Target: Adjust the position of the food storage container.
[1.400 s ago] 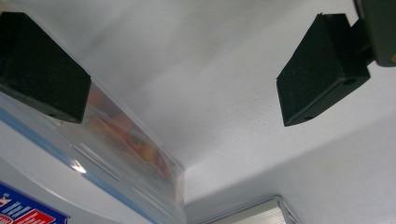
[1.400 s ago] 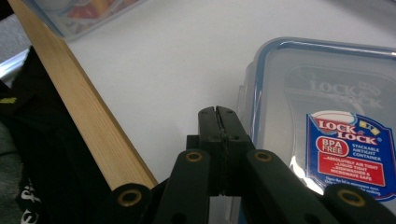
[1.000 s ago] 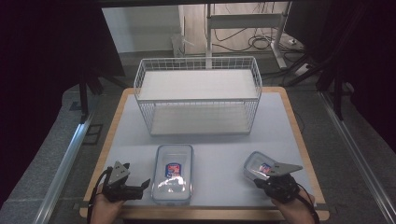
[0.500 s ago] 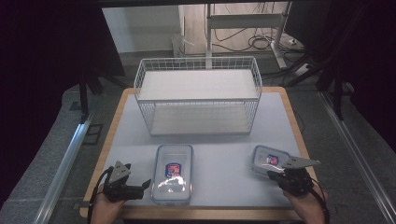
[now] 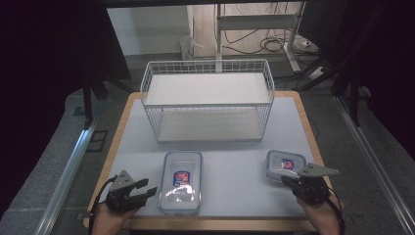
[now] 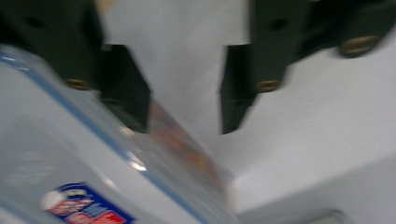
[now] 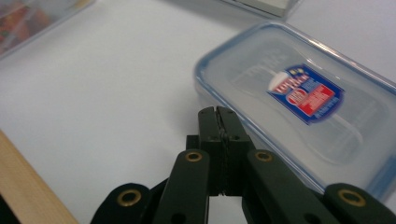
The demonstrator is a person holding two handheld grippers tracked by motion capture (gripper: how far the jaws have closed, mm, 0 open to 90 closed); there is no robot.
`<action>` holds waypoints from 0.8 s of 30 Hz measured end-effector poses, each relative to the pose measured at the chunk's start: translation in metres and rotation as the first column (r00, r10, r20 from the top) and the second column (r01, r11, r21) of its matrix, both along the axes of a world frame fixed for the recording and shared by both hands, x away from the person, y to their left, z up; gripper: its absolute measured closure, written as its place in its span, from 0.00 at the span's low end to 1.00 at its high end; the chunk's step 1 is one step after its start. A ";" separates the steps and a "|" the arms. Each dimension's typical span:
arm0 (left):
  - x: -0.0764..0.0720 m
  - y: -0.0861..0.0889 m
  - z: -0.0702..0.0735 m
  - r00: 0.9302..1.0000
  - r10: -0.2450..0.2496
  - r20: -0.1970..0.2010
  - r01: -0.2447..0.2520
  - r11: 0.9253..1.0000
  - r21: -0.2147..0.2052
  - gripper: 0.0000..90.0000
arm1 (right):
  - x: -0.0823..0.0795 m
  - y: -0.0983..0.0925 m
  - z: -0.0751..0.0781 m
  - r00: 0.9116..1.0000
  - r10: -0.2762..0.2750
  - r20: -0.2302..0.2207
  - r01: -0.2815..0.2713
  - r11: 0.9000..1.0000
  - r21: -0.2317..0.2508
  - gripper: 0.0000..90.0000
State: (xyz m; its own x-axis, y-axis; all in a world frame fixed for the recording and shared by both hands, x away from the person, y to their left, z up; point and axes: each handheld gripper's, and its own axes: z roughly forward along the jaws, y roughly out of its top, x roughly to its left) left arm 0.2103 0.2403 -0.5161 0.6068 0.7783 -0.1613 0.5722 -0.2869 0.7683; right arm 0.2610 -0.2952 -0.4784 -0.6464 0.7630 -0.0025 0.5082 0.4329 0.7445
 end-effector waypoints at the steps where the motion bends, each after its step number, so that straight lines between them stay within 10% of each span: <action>1: 0.000 0.000 0.000 1.000 0.000 0.000 0.000 1.000 0.000 0.74 | 0.000 0.000 0.000 1.000 0.000 0.000 0.000 1.000 0.000 0.99; 7: -0.002 -0.014 -0.006 0.988 -0.143 -0.066 0.146 0.988 0.043 1.00 | -0.005 0.008 0.001 0.999 0.034 0.002 -0.034 0.999 0.022 0.98; 17: -0.004 -0.026 -0.005 0.981 -0.181 -0.076 0.184 0.983 0.028 1.00 | -0.011 0.022 0.001 0.997 0.083 -0.004 -0.083 0.996 0.039 0.99; 24: -0.003 -0.053 -0.003 0.964 -0.257 -0.066 0.259 0.966 0.018 1.00 | -0.014 0.038 -0.003 0.990 0.137 -0.030 -0.136 0.990 0.050 0.99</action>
